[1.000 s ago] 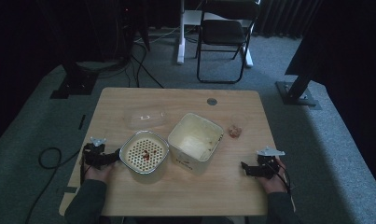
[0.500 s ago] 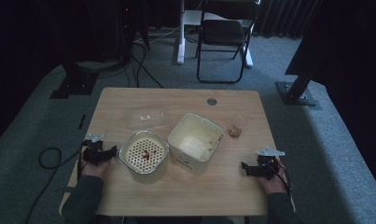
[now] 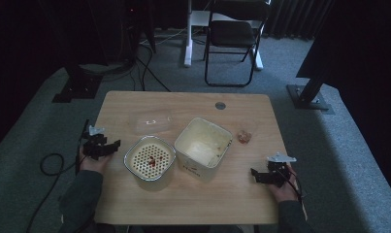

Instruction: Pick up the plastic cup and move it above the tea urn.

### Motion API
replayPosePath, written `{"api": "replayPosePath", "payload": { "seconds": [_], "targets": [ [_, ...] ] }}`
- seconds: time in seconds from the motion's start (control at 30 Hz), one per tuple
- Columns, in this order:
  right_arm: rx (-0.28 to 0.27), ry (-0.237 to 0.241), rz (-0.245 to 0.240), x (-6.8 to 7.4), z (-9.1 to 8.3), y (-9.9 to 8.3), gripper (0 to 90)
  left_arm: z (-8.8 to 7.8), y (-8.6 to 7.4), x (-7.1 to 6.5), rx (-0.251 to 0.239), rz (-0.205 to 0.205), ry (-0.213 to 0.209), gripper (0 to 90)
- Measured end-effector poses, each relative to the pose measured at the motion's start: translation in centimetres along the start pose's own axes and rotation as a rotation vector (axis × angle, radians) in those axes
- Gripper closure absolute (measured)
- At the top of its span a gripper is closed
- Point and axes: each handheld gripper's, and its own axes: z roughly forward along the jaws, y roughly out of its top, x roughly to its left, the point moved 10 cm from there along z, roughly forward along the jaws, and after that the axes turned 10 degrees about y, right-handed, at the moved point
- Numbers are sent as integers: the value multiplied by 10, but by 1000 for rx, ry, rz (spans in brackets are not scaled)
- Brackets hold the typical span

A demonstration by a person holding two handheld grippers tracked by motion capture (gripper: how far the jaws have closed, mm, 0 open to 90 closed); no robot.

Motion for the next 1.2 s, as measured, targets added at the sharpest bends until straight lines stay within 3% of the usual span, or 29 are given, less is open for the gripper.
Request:
{"api": "replayPosePath", "payload": {
  "seconds": [0.27,0.47,0.63,0.83,0.93,1.0,1.2],
  "targets": [
    [0,-2,2,0,0,0,109,5,37,-3,-20,16,-1,388],
    [0,-1,1,0,0,0,109,20,57,-10,-5,-1,-23,408],
    [-1,-3,2,0,0,0,109,44,70,-21,52,1,-41,443],
    [-1,-3,3,0,0,0,109,68,66,-28,133,-17,-60,498],
    [-1,-3,3,0,0,0,109,75,62,-32,178,-46,-88,574],
    [-1,-3,3,0,0,0,109,77,62,-36,186,-67,-127,651],
    [0,-3,3,0,0,0,109,75,67,-42,180,-103,-176,860]
  ]
}}
